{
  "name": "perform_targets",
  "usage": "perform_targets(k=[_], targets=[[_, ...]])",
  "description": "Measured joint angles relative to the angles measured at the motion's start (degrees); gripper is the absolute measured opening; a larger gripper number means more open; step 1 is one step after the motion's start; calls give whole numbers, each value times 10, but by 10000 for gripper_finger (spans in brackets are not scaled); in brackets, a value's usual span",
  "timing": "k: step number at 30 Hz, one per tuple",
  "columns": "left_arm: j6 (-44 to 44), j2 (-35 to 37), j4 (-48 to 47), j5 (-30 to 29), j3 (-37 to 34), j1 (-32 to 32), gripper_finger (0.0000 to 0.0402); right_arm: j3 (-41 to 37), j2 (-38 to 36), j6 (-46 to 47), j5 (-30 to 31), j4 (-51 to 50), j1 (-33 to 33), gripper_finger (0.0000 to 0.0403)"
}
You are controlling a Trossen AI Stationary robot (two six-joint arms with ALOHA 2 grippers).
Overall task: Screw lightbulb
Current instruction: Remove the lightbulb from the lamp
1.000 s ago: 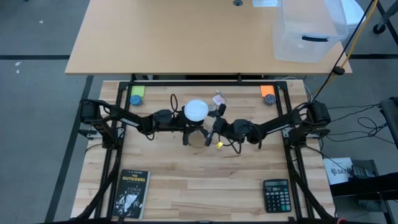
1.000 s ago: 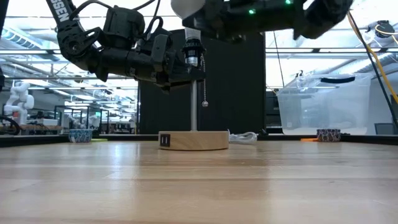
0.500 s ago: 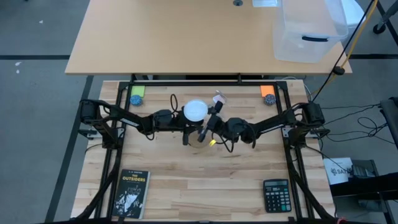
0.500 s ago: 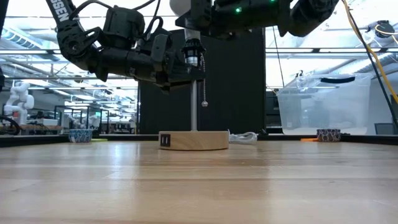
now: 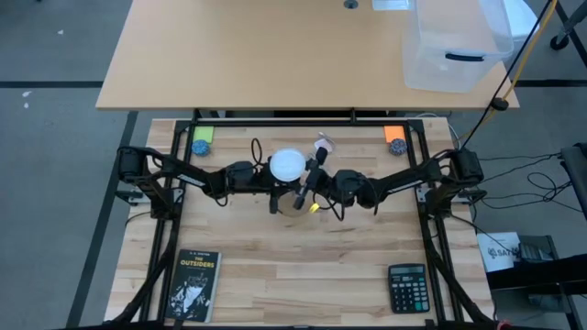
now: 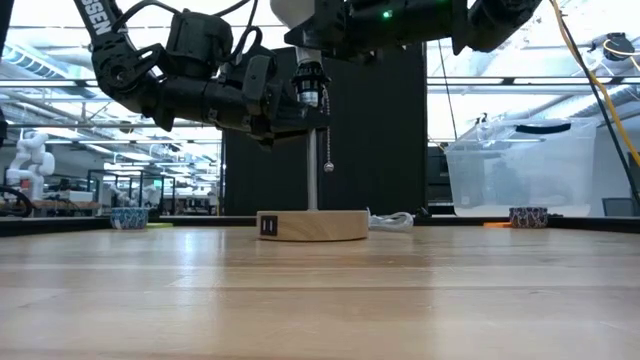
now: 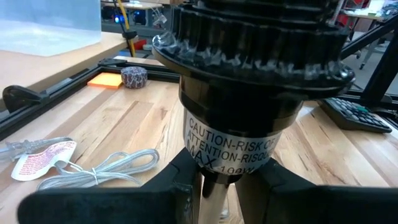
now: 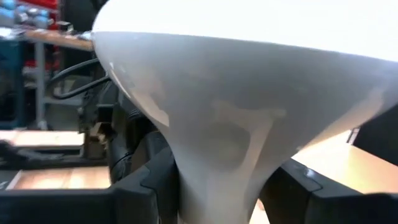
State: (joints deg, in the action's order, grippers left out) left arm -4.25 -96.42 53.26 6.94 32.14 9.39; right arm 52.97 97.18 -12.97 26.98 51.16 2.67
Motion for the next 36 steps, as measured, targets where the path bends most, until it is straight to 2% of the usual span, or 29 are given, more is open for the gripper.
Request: perform_targets(k=[7,12,25,30,36], targets=[[0,0,-3,8,0,0,71,0,-31,14,-118,-68,-37,167],[0,0,-2,37,1,0,71,0,-48,14,-209,-108,-66,169],[1,0,-4,82,1,3,71,0,-50,-28,-454,-118,-141,172],[-4,0,-6,93,1,3,71,0,-49,-5,-486,-114,-154,192],[-2,0,-7,96,0,2,71,0,-49,20,-484,-109,-154,245]])
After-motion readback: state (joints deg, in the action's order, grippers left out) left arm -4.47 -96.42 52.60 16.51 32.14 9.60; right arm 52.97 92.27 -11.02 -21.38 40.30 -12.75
